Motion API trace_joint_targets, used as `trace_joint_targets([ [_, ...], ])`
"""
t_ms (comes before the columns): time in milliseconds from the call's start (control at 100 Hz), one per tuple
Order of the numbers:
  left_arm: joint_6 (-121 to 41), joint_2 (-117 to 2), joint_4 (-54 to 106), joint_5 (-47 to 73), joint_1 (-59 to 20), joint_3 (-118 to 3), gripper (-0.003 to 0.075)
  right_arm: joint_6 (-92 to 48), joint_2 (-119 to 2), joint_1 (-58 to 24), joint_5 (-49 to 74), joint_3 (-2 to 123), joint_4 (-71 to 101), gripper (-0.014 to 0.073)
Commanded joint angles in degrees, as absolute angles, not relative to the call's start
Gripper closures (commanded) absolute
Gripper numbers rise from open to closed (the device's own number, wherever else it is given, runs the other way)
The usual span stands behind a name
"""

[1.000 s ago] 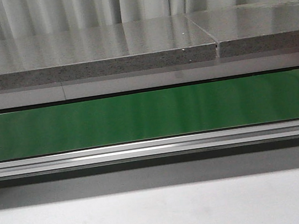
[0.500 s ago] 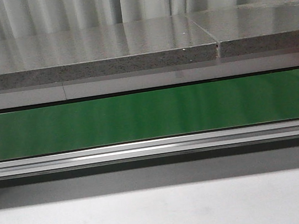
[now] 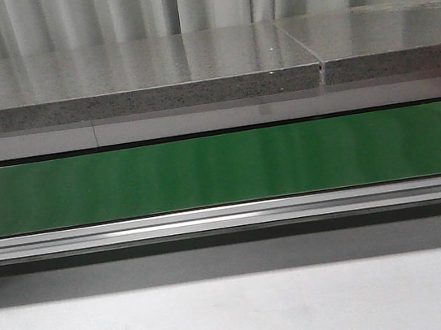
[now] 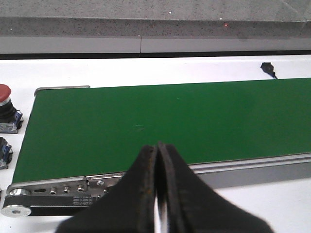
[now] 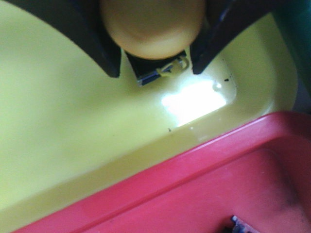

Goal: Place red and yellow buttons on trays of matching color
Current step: 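Lower the yellow button into the yellow tray and open the right gripper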

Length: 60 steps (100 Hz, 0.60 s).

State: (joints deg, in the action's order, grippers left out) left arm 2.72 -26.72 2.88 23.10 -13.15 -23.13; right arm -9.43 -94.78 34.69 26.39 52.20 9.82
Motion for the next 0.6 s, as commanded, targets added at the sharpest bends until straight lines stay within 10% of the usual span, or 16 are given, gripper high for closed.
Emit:
trace_joint_targets([
  [0, 3.23, -26.93, 2.93, 18.8, -13.46, -24.62, 0.0739, -9.49, -93.56, 35.08, 23.85, 53.49, 10.36, 0.0477],
  [150, 3.23, -26.93, 2.93, 18.8, -13.46, -24.62, 0.0739, -9.49, -94.3, 35.08, 23.91, 53.49, 10.65, 0.039],
  [390, 3.23, -26.93, 2.93, 18.8, -13.46, -24.62, 0.0739, -9.49, -94.25, 35.08, 23.37, 53.49, 11.99, 0.0001],
  [590, 3.23, -26.93, 2.93, 18.8, -13.46, -24.62, 0.0739, -9.49, -92.63, 35.08, 22.12, 53.49, 12.08, -0.0029],
])
